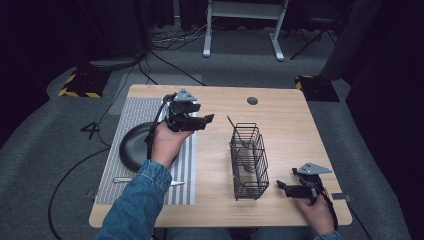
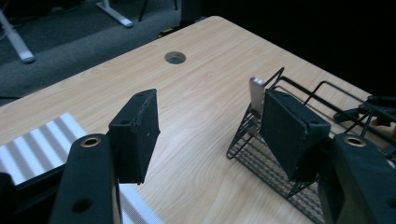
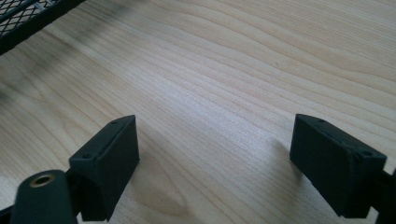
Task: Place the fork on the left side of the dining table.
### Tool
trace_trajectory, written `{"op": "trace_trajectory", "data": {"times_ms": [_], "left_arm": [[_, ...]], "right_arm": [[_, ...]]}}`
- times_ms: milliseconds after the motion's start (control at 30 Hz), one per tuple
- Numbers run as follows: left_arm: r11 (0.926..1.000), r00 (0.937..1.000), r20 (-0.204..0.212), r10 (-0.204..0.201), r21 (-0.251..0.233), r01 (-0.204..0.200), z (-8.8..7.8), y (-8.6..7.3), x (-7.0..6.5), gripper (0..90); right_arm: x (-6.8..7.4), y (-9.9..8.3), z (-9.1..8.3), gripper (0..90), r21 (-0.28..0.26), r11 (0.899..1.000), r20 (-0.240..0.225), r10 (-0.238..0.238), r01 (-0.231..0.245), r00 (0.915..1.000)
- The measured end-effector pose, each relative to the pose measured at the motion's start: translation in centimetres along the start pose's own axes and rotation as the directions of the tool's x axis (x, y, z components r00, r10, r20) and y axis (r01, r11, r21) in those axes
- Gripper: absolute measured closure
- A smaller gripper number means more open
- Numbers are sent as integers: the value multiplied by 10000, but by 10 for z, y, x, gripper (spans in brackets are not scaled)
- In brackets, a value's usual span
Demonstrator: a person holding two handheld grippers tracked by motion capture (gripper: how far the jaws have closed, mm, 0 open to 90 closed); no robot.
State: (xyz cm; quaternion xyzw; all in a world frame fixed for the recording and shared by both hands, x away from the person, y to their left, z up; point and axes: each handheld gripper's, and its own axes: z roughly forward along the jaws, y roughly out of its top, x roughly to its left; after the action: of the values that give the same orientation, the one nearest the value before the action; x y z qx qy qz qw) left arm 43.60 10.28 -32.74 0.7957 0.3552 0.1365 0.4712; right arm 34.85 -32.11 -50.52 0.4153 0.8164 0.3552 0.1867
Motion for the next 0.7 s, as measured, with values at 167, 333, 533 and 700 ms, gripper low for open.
{"op": "trace_trajectory", "data": {"times_ms": [167,333,533,700], "left_arm": [[9998,9989,449,-124,-115,130,16,6,-12,338],[9999,9982,578,-137,-25,138,26,10,-19,345],[9984,9949,851,-538,-100,549,38,12,-20,388],[9980,9952,749,-627,-23,630,49,9,-17,409]], "right_arm": [[0,0,0,163,-13,10000,-15,-4,4,10000],[0,0,0,164,-18,10000,-34,-8,8,10000],[0,0,0,165,-20,10000,-43,-3,3,10000],[0,0,0,166,-23,10000,-54,-1,1,10000]]}}
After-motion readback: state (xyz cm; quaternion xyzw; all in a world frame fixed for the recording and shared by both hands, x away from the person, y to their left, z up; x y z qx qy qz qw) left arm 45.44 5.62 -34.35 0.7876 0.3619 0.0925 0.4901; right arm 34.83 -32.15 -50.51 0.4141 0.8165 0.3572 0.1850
